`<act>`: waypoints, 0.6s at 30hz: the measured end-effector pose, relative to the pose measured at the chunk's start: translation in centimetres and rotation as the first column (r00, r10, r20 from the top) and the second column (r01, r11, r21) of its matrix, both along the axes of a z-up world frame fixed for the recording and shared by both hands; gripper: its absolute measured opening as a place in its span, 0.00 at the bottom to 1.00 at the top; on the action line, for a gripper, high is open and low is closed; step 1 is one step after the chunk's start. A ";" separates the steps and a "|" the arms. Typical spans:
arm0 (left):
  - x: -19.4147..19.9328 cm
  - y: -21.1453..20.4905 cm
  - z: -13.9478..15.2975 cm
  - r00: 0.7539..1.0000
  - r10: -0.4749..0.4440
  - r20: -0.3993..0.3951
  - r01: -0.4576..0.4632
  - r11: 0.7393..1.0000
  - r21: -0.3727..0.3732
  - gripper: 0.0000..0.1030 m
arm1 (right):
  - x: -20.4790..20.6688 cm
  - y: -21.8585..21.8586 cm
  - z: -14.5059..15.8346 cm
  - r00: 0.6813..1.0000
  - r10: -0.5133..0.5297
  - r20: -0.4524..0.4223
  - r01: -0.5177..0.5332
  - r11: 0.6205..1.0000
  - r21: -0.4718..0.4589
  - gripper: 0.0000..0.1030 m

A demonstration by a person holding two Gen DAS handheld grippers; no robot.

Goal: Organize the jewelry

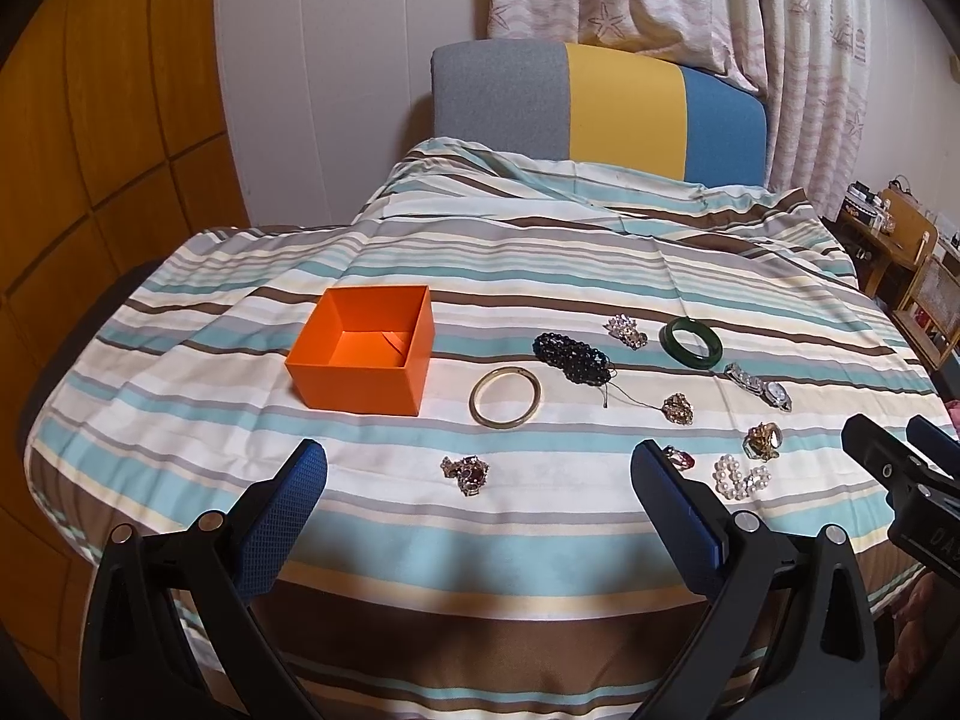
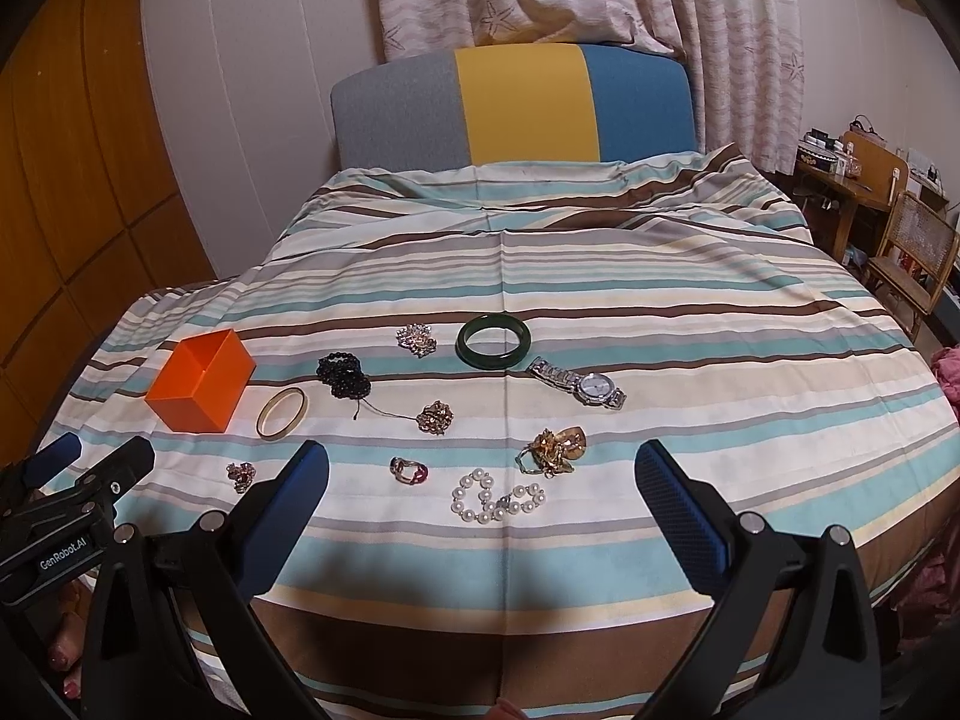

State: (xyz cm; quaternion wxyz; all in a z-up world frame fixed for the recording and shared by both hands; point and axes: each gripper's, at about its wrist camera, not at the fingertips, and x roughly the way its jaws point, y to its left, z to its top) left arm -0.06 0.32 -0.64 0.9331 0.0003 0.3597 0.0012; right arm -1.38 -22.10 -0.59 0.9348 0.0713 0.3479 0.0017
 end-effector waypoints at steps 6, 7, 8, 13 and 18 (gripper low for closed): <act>0.0 0.3 0.0 1.000 0.001 -0.008 -0.001 1.000 -0.005 0.97 | 0.1 0.1 -0.2 1.000 -0.001 0.004 0.001 1.000 0.005 0.98; 0.1 0.3 0.0 1.000 0.002 -0.009 -0.002 1.000 -0.005 0.97 | 0.1 0.0 -0.2 1.000 -0.001 0.003 0.001 1.000 0.003 0.98; 0.1 0.3 -0.1 1.000 0.000 -0.012 0.000 1.000 -0.006 0.97 | 0.1 0.1 -0.2 1.000 -0.002 0.005 0.002 1.000 0.001 0.98; 0.3 0.3 -0.3 0.999 -0.027 -0.037 0.026 0.999 -0.023 0.97 | 0.0 0.0 -0.3 1.000 -0.004 0.010 0.004 1.000 0.001 0.98; 0.5 0.4 -0.8 0.998 -0.048 -0.048 0.047 0.999 -0.025 0.97 | -0.1 -0.2 -0.3 1.000 -0.011 0.016 0.011 1.000 -0.003 0.98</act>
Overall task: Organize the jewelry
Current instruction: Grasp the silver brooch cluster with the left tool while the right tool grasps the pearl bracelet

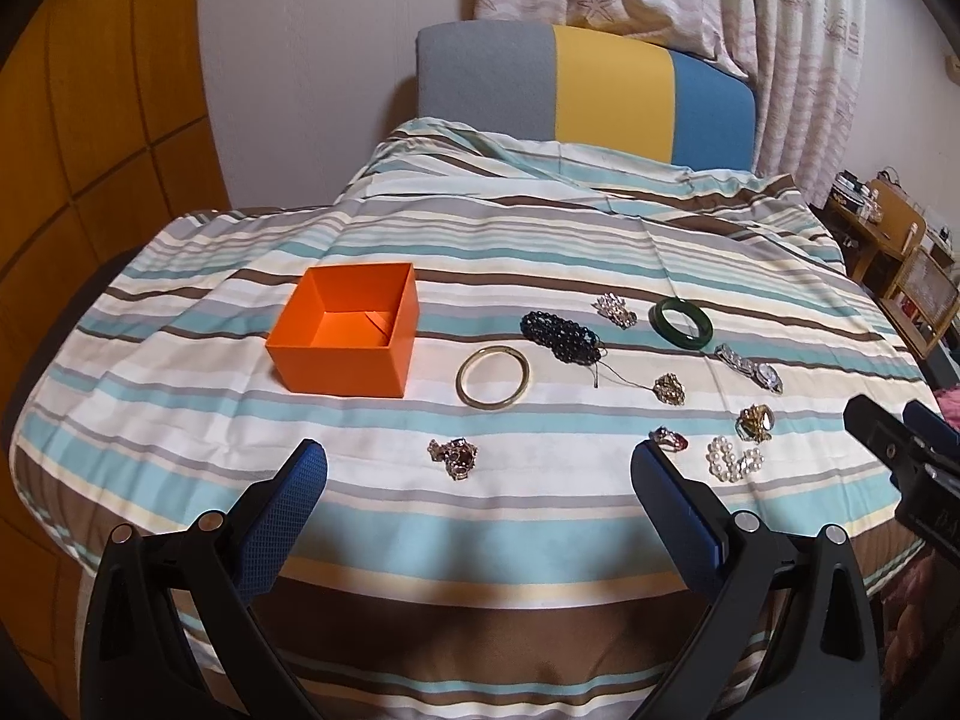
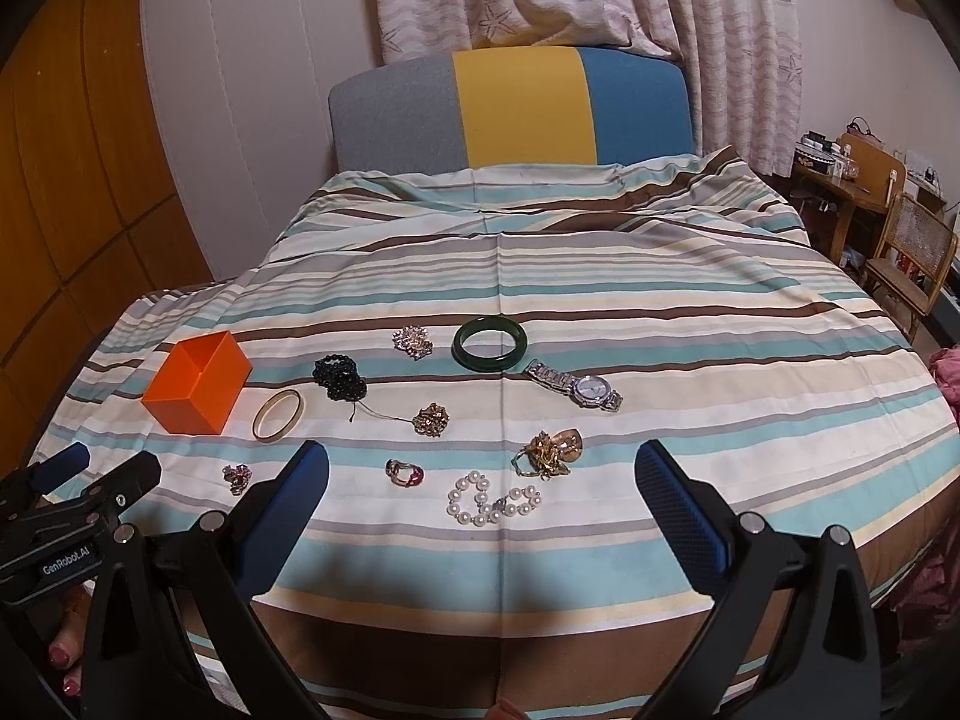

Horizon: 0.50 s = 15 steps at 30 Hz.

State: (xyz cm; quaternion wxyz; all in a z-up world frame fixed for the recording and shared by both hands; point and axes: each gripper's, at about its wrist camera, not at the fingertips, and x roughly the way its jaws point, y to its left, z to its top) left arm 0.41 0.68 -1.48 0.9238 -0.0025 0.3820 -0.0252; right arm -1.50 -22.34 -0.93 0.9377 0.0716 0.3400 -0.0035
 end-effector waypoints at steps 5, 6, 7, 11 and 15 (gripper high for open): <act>0.0 0.1 -1.1 0.999 -0.024 -0.024 0.025 0.999 0.021 0.97 | -0.2 0.1 -0.1 1.000 0.016 0.022 -0.015 1.000 -0.028 0.98; 0.1 0.3 -1.4 0.999 -0.019 -0.035 0.019 1.000 0.017 0.97 | -0.1 0.2 -0.3 0.999 0.031 0.026 -0.031 0.999 -0.030 0.98; 0.2 0.6 -1.7 0.999 -0.008 -0.044 0.008 1.000 0.012 0.97 | 0.0 0.2 -0.4 0.998 0.057 0.039 -0.057 0.998 -0.018 0.98; 0.8 2.0 -3.3 0.996 0.028 -0.085 -0.031 0.999 -0.023 0.97 | 0.4 0.1 -1.7 0.996 0.090 0.012 -0.090 0.996 0.017 0.98; 1.0 2.5 -4.4 0.995 0.058 -0.081 -0.058 0.998 -0.002 0.97 | 0.9 0.1 -3.4 0.994 0.099 -0.034 -0.099 0.995 0.019 0.98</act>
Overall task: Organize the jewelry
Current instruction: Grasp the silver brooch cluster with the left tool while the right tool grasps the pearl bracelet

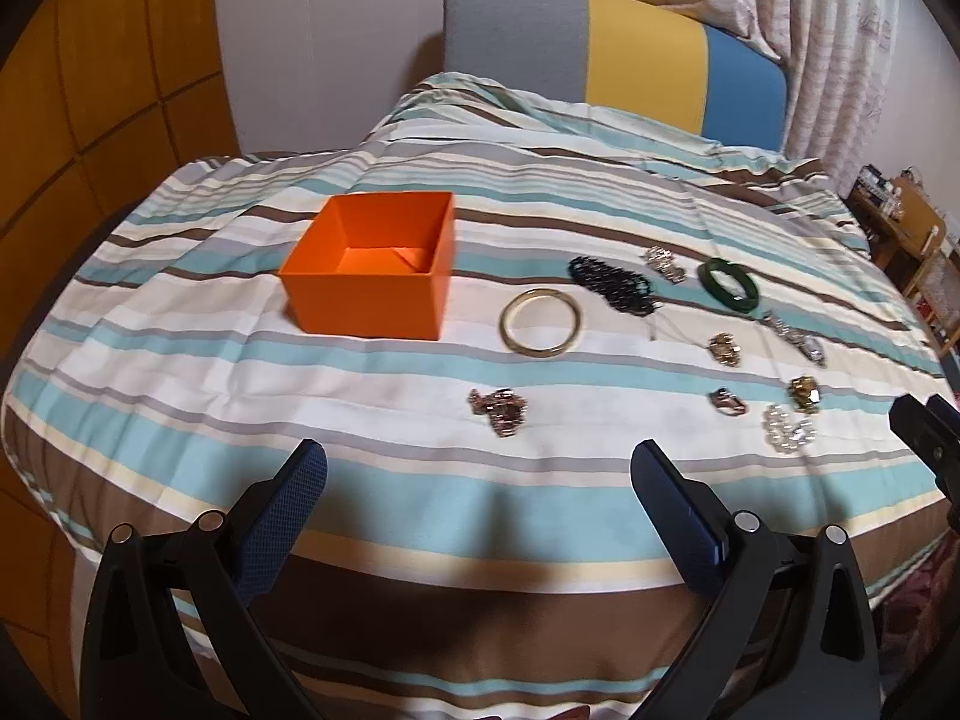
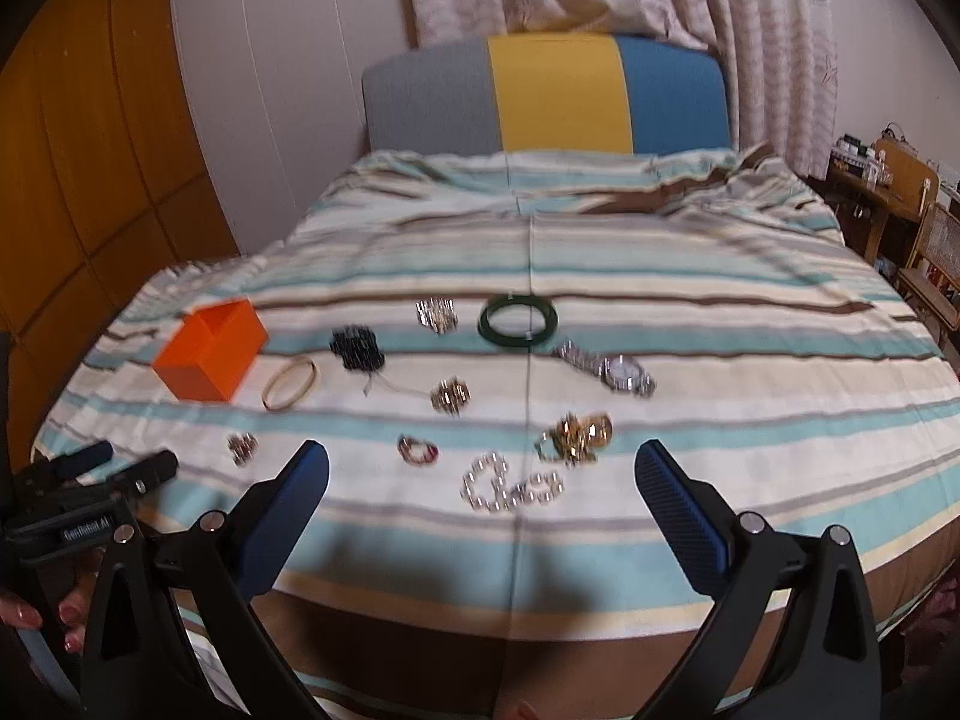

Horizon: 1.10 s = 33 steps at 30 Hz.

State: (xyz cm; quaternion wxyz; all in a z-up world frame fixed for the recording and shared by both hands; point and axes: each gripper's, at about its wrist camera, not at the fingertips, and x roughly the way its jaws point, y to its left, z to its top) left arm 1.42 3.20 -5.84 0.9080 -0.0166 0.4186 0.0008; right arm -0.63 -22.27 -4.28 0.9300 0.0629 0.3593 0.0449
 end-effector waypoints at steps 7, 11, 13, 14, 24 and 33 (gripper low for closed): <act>0.7 -0.4 -1.5 1.000 0.020 0.022 -0.022 0.995 0.094 0.97 | 0.9 -0.9 -3.3 0.999 -0.017 -0.043 0.016 0.999 -0.032 0.98; 1.7 0.0 -2.9 0.999 0.040 0.000 -0.040 0.997 0.062 0.97 | 1.7 -1.1 -5.5 0.996 -0.007 -0.093 0.005 1.000 -0.024 0.84; 2.1 0.2 -3.4 0.999 0.040 -0.012 -0.039 0.999 0.035 0.97 | 2.1 -1.2 -6.6 0.993 -0.011 -0.117 0.010 1.000 -0.011 0.84; 2.4 0.2 -3.6 0.999 0.032 -0.014 -0.031 0.999 0.024 0.97 | 2.3 -1.2 -7.0 0.993 -0.017 -0.121 0.016 1.000 -0.010 0.83; 4.3 -0.7 -5.2 1.000 -0.021 -0.010 0.021 1.000 -0.022 0.97 | 4.2 -0.8 -9.2 0.990 -0.027 -0.140 0.024 0.999 -0.022 0.73; 5.7 -0.8 -6.8 0.999 -0.028 -0.034 0.027 0.999 -0.044 0.97 | 5.4 0.4 -9.6 0.993 -0.007 -0.116 0.001 0.999 -0.052 0.64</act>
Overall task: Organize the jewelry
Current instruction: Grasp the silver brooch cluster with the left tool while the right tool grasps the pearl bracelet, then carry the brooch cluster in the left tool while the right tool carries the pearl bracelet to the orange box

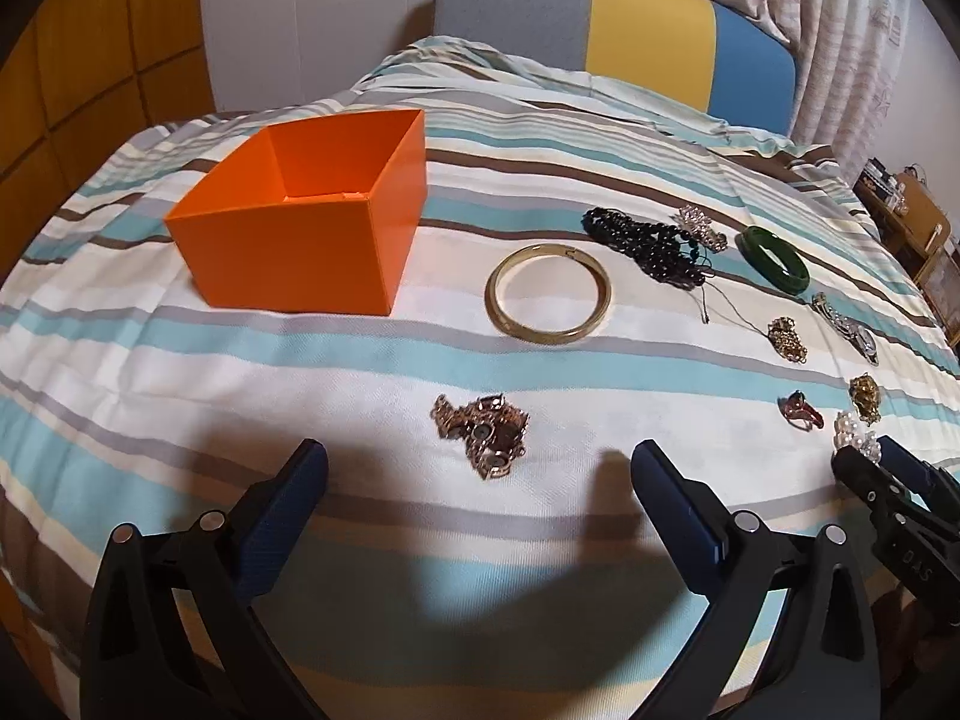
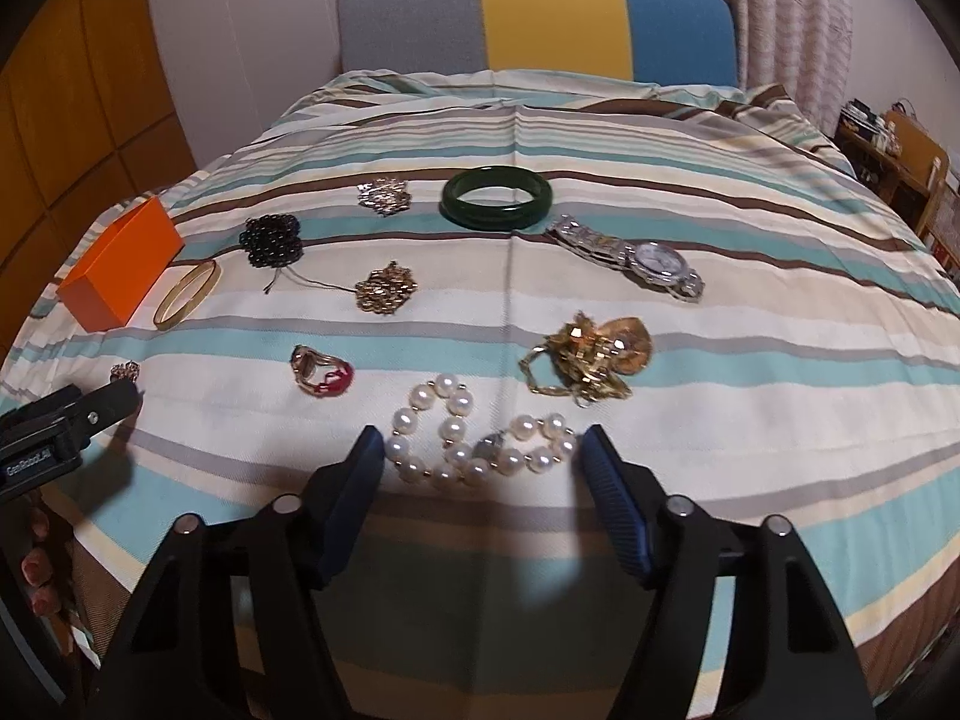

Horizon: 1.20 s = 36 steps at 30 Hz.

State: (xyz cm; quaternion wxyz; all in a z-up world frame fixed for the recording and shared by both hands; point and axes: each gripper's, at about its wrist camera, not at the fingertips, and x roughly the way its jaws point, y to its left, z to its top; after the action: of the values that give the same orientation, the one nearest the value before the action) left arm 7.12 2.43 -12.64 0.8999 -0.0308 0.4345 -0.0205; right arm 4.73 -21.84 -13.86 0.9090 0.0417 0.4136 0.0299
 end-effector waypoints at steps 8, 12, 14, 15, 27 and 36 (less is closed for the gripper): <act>0.6 -0.5 -0.2 0.998 -0.043 0.036 0.043 0.999 -0.003 0.80 | 0.1 1.1 -0.2 0.999 0.045 0.023 -0.044 0.998 -0.044 0.51; 0.6 -0.5 -0.2 0.998 -0.033 0.047 0.032 0.999 0.018 0.69 | 0.0 1.5 -0.2 0.997 0.068 0.035 -0.065 0.996 -0.066 0.40; 0.5 -0.4 -0.2 0.998 -0.029 0.053 0.027 0.999 0.031 0.63 | 0.0 1.3 -0.2 0.997 0.062 0.037 -0.060 0.996 -0.061 0.36; 0.4 -0.4 -0.2 0.998 -0.029 0.054 0.027 0.999 0.035 0.61 | 0.0 1.1 -0.2 0.998 0.057 0.038 -0.055 0.997 -0.057 0.32; 0.1 -0.4 -0.4 0.992 -0.105 0.068 0.108 0.993 -0.045 0.20 | -0.4 0.1 -0.1 0.997 0.052 0.058 -0.050 0.998 -0.029 0.13; -0.1 0.0 -0.1 0.992 -0.091 0.083 0.101 0.988 -0.116 0.18 | -1.3 -0.8 0.4 0.994 0.031 0.102 -0.035 0.999 0.030 0.13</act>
State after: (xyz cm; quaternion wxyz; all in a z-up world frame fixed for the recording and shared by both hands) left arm 7.04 2.44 -12.79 0.9106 -0.0629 0.3981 -0.0911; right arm 3.40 -22.68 -13.44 0.9275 0.0476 0.3668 0.0535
